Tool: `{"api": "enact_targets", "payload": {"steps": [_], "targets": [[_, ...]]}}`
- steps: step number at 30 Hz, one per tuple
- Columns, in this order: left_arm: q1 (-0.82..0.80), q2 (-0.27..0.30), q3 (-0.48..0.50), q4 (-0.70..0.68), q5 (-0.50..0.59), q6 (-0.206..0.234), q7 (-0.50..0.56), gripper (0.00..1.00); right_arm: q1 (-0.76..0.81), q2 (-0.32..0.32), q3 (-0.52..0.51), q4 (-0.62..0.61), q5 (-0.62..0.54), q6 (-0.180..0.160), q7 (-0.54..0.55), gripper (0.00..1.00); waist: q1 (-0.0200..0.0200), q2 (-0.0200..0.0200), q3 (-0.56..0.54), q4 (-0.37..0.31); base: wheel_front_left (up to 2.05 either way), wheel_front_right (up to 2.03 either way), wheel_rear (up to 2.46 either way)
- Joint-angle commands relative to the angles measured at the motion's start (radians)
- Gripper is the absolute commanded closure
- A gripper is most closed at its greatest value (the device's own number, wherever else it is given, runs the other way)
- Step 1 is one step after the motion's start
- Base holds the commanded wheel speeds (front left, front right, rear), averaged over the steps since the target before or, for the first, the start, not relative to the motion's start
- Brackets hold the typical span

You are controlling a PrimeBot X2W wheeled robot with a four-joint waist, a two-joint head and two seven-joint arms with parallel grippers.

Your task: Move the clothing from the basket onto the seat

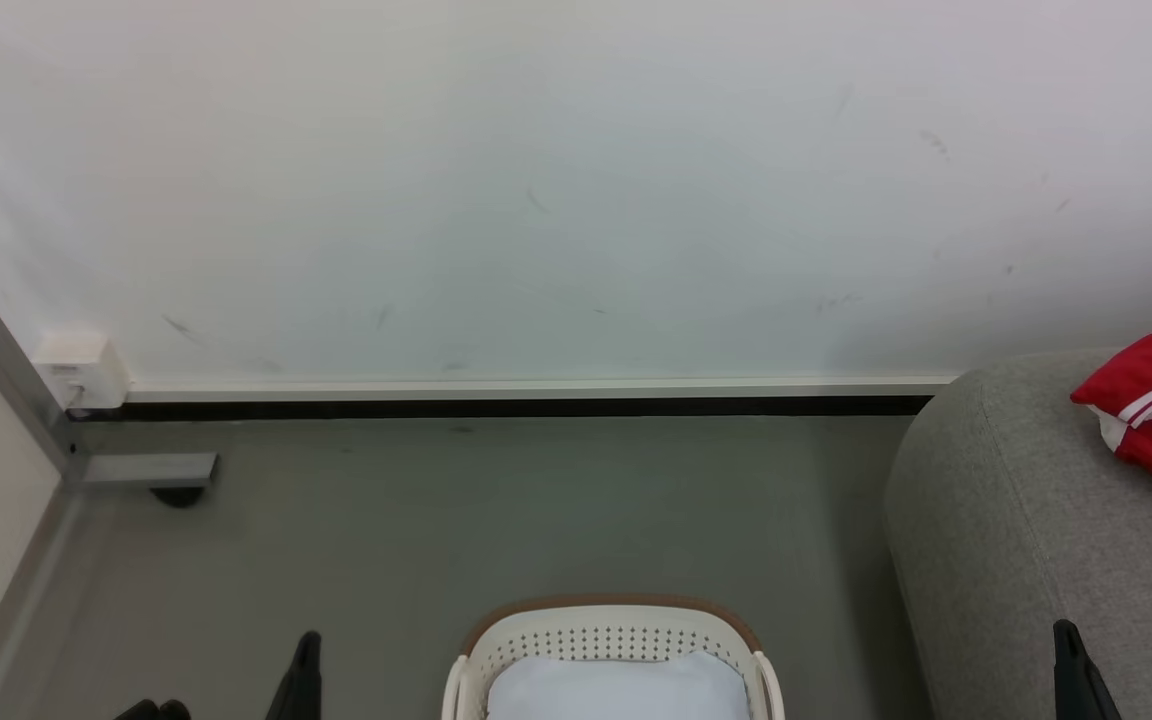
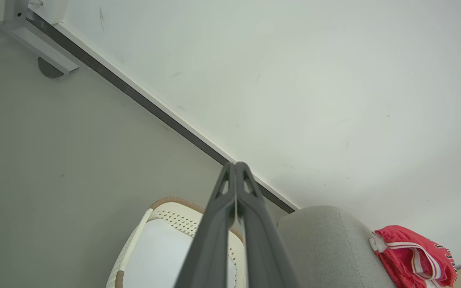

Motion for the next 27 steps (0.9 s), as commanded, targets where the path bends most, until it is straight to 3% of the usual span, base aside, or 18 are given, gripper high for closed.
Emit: {"api": "enact_targets", "payload": {"steps": [1, 27], "targets": [[-0.025, 0.003, 0.008, -0.015, -0.030, -0.005, 0.007, 1.00, -0.025, -0.010, -0.004, -0.019, 0.032, -0.001, 0.006, 1.00, -0.0001, 0.0000, 0.001, 0.000, 0.00, 0.00, 0.00], [-0.063, 0.000, 0.064, -0.028, -0.333, -0.020, 0.091, 1.00, -0.060, -0.012, -0.019, -0.042, 0.356, -0.001, 0.089, 1.00, -0.0001, 0.0000, 0.018, -0.004, 0.00, 0.00, 0.00]]}}
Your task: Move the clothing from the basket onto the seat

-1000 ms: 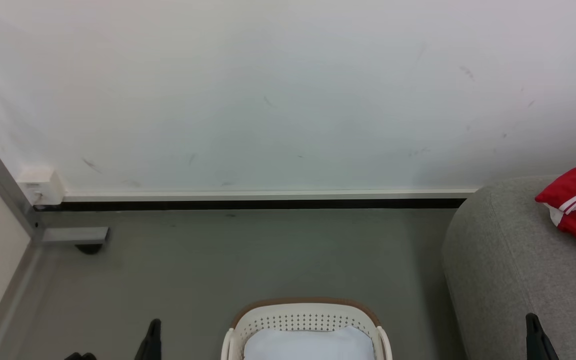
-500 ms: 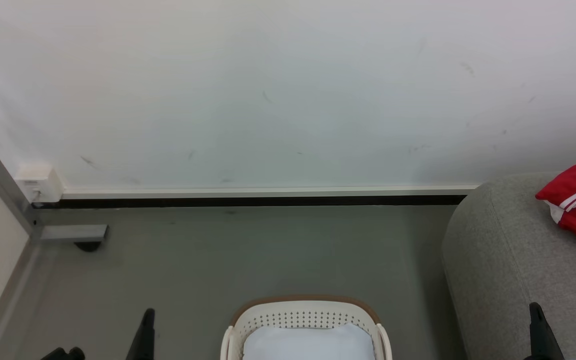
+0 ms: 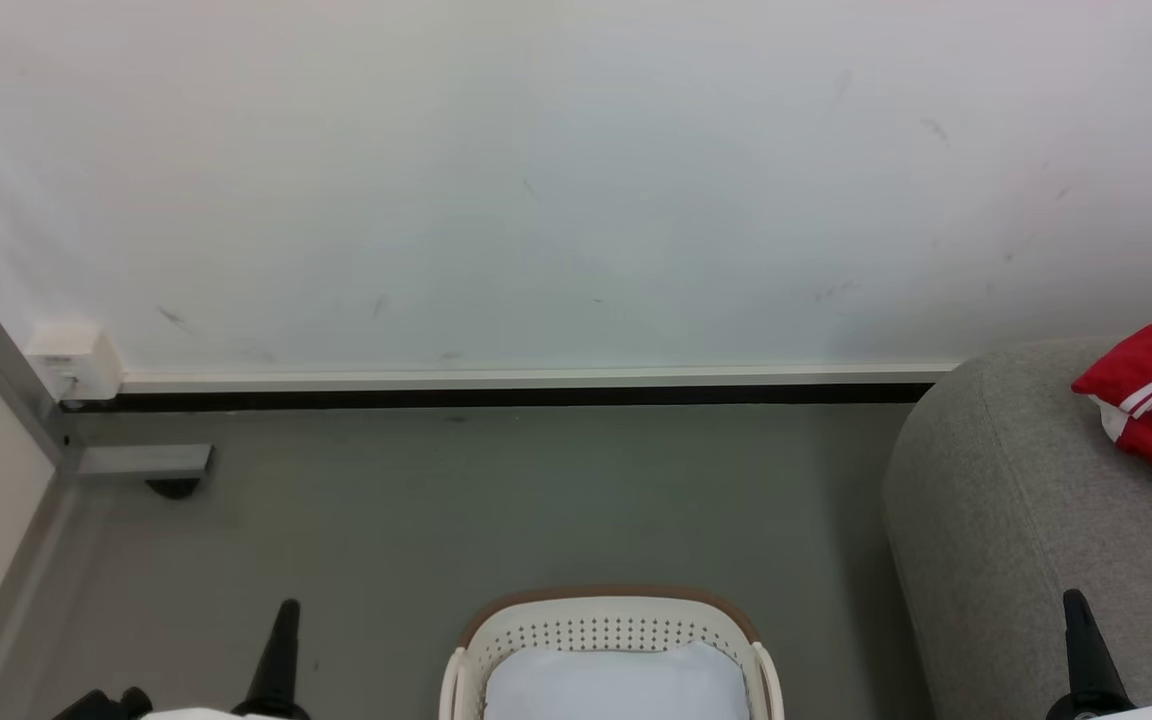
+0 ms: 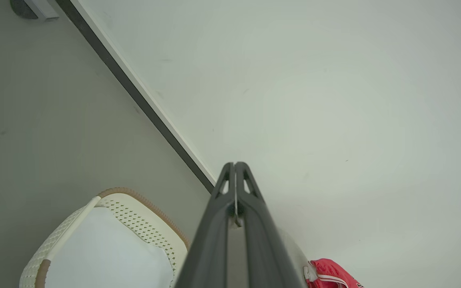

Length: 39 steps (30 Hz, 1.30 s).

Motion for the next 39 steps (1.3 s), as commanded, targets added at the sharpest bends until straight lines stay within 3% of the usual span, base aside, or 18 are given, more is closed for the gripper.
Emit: {"api": "enact_targets", "payload": {"steps": [1, 39], "targets": [[-0.020, 0.004, 0.007, -0.013, -0.030, -0.005, 0.007, 1.00, -0.020, -0.011, -0.004, -0.014, 0.026, -0.001, 0.006, 1.00, -0.0001, -0.0001, 0.001, 0.000, 0.00, 0.00, 0.00], [-0.061, 0.000, 0.067, -0.024, -0.358, -0.023, 0.099, 1.00, -0.058, -0.013, -0.020, -0.037, 0.378, -0.002, 0.097, 1.00, -0.0001, -0.0001, 0.026, -0.006, 0.00, 0.00, 0.00]]}}
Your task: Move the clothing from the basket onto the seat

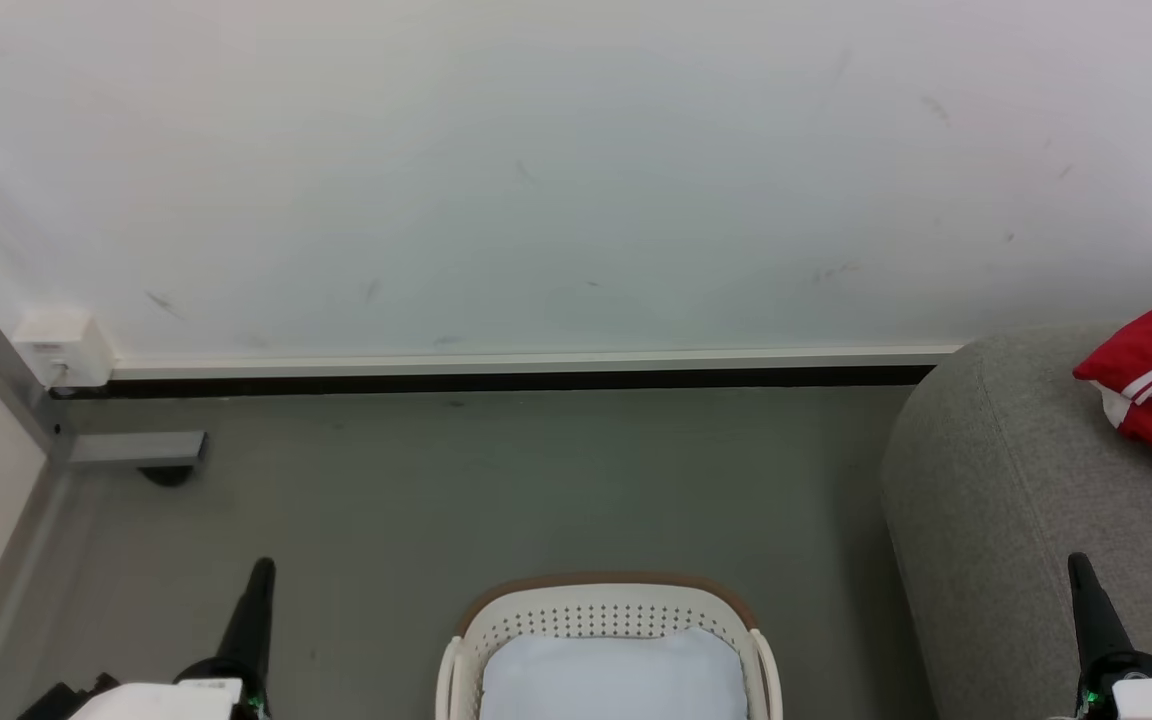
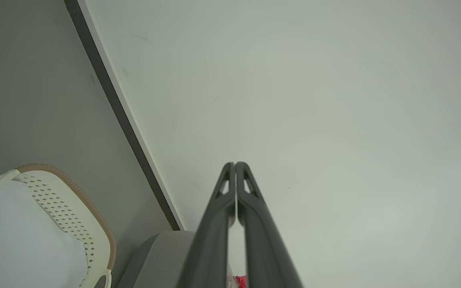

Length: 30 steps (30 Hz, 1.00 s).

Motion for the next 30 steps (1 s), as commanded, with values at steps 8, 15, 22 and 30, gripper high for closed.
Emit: {"api": "enact_targets", "payload": {"steps": [8, 15, 22, 30], "targets": [[-0.021, 0.002, 0.015, -0.008, -0.071, -0.009, 0.020, 1.00, -0.023, -0.010, -0.006, -0.012, 0.069, -0.002, 0.019, 1.00, 0.0000, 0.0000, 0.005, -0.001, 0.00, 0.00, 0.00], [-0.026, 0.002, 0.024, -0.009, -0.117, -0.012, 0.032, 1.00, -0.026, -0.010, -0.009, -0.015, 0.123, -0.002, 0.032, 1.00, 0.0000, 0.0000, 0.010, -0.002, 0.00, 0.00, 0.00], [-0.032, 0.001, 0.031, -0.011, -0.160, -0.014, 0.045, 1.00, -0.032, -0.010, -0.011, -0.019, 0.172, -0.002, 0.046, 1.00, 0.0000, 0.0000, 0.014, -0.003, 0.00, 0.00, 0.00], [-0.034, 0.001, 0.034, -0.012, -0.183, -0.015, 0.051, 1.00, -0.035, -0.010, -0.012, -0.020, 0.188, -0.002, 0.051, 1.00, 0.0000, 0.0000, 0.017, -0.004, 0.00, 0.00, 0.00]]}}
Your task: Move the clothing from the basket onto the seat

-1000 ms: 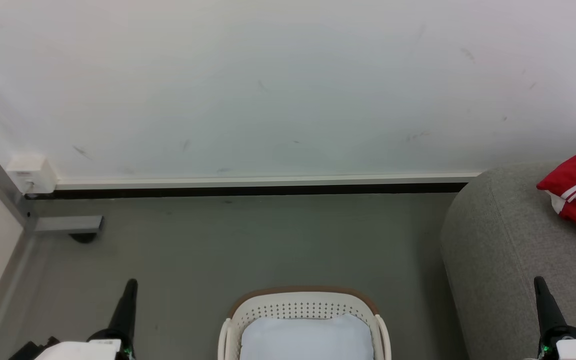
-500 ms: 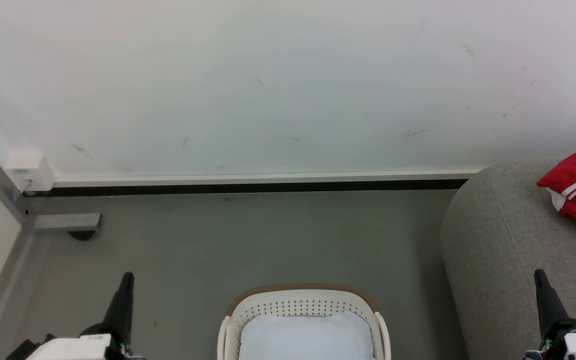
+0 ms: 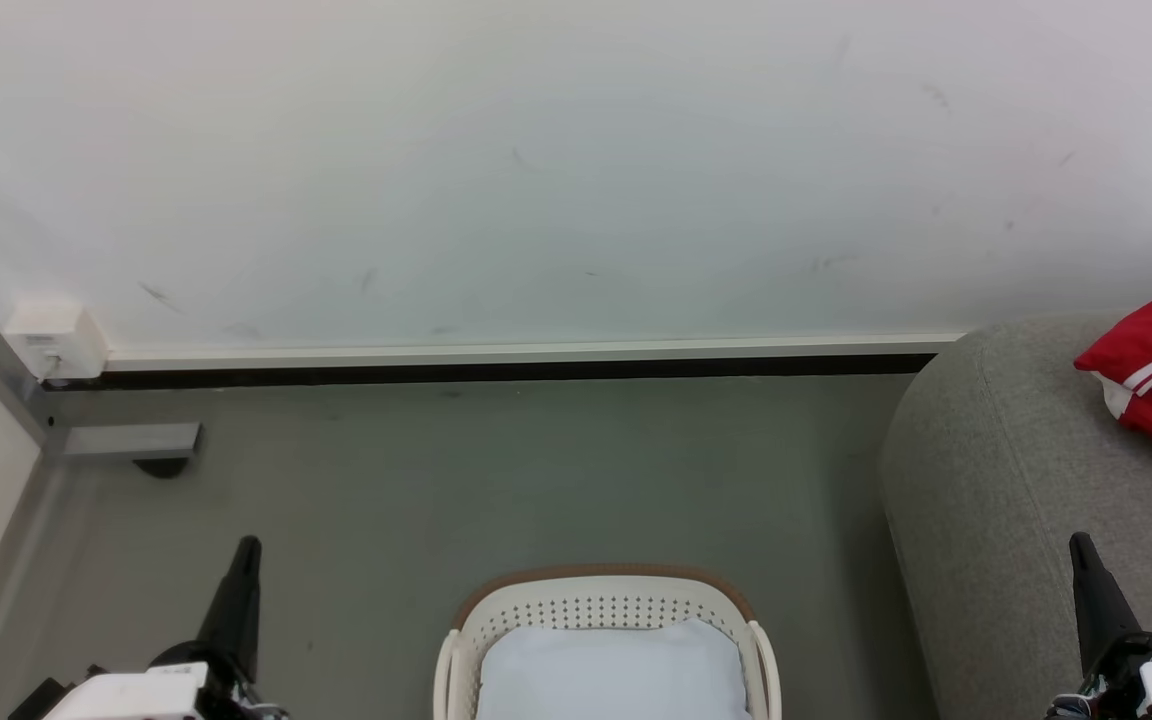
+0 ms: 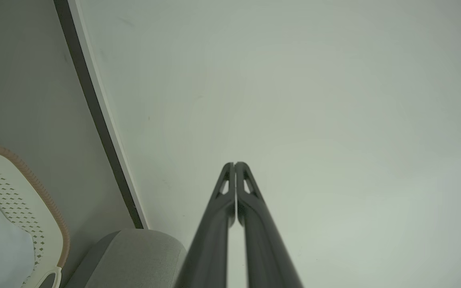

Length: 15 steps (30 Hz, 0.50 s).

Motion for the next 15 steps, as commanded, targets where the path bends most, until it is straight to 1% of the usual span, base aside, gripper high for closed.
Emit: {"api": "enact_targets", "payload": {"steps": [1, 15], "targets": [[-0.009, 0.002, 0.003, -0.003, -0.014, -0.004, 0.004, 1.00, -0.013, -0.008, -0.004, -0.006, 0.001, -0.002, 0.003, 1.00, 0.0000, 0.0000, 0.000, 0.000, 0.00, 0.00, 0.00], [-0.009, 0.002, 0.002, -0.004, -0.014, -0.004, 0.004, 1.00, -0.013, -0.008, -0.004, -0.006, 0.001, -0.002, 0.003, 1.00, 0.0000, 0.0000, 0.000, 0.000, 0.00, 0.00, 0.00]]}}
